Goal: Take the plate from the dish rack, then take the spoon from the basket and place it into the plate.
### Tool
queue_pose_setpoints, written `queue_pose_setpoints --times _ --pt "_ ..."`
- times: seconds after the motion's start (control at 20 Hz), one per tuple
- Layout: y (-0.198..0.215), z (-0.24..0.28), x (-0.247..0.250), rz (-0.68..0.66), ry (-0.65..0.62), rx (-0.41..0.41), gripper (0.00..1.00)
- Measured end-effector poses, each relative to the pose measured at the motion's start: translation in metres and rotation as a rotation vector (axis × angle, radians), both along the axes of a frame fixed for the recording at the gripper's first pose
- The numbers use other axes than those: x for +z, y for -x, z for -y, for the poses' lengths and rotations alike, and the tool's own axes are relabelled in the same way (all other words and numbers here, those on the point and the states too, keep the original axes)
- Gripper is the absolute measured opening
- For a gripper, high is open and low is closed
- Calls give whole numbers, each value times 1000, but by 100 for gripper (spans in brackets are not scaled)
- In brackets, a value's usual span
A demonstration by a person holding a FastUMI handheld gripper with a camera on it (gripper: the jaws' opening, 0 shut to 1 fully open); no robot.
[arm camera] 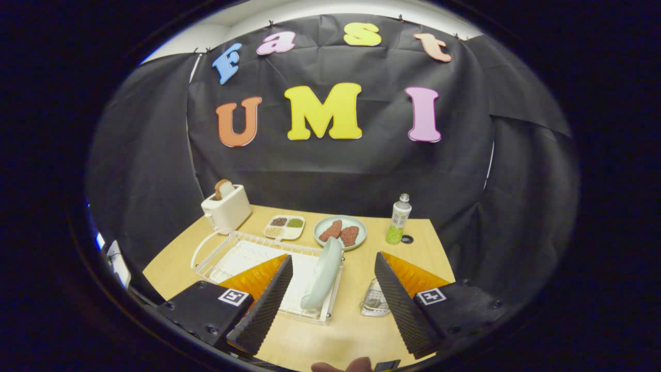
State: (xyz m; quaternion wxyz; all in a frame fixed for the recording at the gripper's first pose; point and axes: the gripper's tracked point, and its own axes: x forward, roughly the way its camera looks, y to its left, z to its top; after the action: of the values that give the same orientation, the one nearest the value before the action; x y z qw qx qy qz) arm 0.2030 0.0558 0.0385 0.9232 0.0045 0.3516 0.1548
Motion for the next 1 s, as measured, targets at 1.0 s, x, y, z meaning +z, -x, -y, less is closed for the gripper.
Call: queue_pose_setpoints --times 1.0 --pt "-84 -54 -132 -466 10 -95 96"
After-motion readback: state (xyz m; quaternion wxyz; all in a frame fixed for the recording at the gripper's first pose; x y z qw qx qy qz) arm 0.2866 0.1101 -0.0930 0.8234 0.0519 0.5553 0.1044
